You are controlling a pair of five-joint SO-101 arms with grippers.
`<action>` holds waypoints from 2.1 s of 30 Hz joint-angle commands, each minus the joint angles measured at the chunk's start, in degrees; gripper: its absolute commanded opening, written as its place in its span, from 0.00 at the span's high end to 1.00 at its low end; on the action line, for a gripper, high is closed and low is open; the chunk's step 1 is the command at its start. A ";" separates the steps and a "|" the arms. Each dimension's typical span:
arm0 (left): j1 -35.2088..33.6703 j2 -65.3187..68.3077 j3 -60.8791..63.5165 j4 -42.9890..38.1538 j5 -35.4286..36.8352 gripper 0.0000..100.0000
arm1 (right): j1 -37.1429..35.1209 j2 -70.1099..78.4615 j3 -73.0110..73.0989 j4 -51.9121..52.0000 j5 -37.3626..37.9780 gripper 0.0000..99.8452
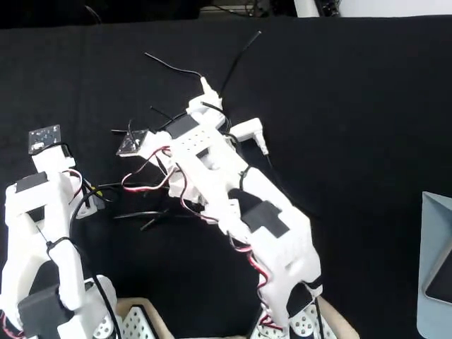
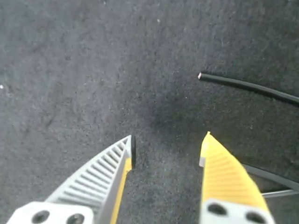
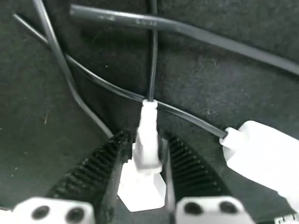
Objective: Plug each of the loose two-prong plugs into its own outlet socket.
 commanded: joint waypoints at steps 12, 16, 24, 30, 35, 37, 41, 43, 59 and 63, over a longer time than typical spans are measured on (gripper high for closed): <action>-0.66 -1.58 -0.40 -0.70 0.35 0.76 | 0.79 4.35 -14.64 11.08 -0.53 0.99; -0.66 -1.58 -0.40 -0.70 0.35 0.76 | 0.79 0.13 -18.51 14.68 -0.79 0.99; -0.31 -2.20 -1.27 -0.70 0.62 0.76 | 2.02 -13.05 -18.77 15.65 -0.88 0.99; -0.22 -2.29 -6.11 0.00 0.70 0.76 | 5.98 -20.62 -18.77 15.65 -9.05 0.99; -0.22 -2.46 -11.21 2.20 0.79 0.76 | 6.15 -28.62 -14.64 14.51 -16.00 0.99; 0.66 -3.87 -13.58 5.71 1.05 0.76 | 6.15 -32.57 -11.56 12.57 -18.02 0.99; 3.30 -10.99 -14.99 9.23 4.57 0.76 | 6.15 -41.98 -4.00 7.38 -21.36 0.99; 5.05 -14.86 -14.99 9.23 6.59 0.76 | 6.07 -46.99 1.63 3.25 -23.91 0.99; 22.90 -21.01 -15.52 9.49 14.07 0.76 | -5.89 -85.93 49.54 -31.03 -30.24 0.99; 25.01 -21.36 -15.60 9.58 14.07 0.76 | -6.42 -87.34 53.58 -33.41 -30.24 0.99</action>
